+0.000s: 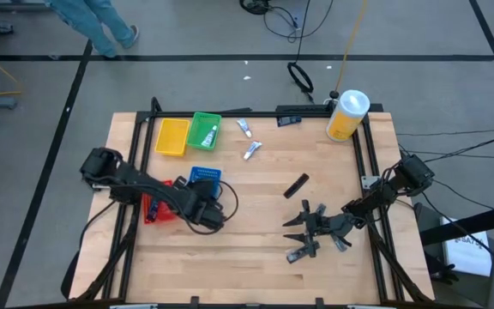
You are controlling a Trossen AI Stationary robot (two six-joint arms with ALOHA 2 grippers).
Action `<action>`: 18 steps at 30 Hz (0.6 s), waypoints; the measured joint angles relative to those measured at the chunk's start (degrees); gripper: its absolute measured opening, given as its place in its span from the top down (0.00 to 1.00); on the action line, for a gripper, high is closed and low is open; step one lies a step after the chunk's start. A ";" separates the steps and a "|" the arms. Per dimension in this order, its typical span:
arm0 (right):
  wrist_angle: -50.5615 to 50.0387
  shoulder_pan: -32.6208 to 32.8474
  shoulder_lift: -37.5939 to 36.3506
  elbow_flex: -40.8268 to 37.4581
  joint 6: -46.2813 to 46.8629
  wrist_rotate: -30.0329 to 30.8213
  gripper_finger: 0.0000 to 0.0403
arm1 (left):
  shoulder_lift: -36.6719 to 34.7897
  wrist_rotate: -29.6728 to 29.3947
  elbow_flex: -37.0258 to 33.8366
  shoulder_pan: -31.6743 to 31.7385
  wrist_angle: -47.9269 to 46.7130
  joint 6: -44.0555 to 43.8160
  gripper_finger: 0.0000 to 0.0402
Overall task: Pick & Place Travel size toiletries
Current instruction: Put the gray deodorant into the blue bin
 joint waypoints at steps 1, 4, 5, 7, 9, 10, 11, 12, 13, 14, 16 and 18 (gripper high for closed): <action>-0.01 0.00 0.00 -0.01 0.00 0.00 0.61 | 0.00 0.42 -0.22 0.16 0.00 -0.20 0.49; -0.05 0.00 0.00 -0.01 -0.09 0.00 0.61 | -0.01 2.14 -0.23 0.71 0.92 1.00 0.44; -0.10 0.00 0.00 -0.01 -0.11 -0.02 0.61 | -0.02 2.41 -0.21 0.82 1.49 1.67 0.41; -0.12 0.00 0.00 -0.01 -0.11 0.00 0.61 | -0.02 2.54 -0.21 1.16 2.80 3.81 0.37; -0.18 0.00 0.00 -0.01 -0.11 -0.01 0.61 | -0.02 2.56 -0.21 1.63 4.00 5.86 0.33; -0.18 0.00 0.00 -0.01 -0.11 0.00 0.61 | -0.02 2.69 -0.21 1.87 4.27 6.62 0.31; -0.16 0.00 0.00 0.00 -0.11 0.00 0.61 | -0.03 3.05 -0.21 2.08 4.40 7.66 0.29; -0.17 0.00 0.00 -0.01 -0.09 0.00 0.61 | -0.31 3.43 -0.21 2.27 4.31 8.34 0.28; -0.18 0.00 0.00 -0.01 -0.11 0.00 0.61 | -0.80 3.69 -0.21 2.33 4.22 9.00 0.27; -0.21 0.00 0.00 -0.01 -0.11 0.00 0.61 | -1.52 3.76 -0.21 2.37 4.24 9.76 0.26; -0.34 0.00 0.00 0.01 -0.11 -0.02 0.61 | -3.58 3.77 -0.21 2.31 4.23 11.09 0.25; -0.36 0.00 0.00 0.00 -0.11 0.00 0.61 | -6.16 3.65 -0.21 2.02 4.19 11.80 0.25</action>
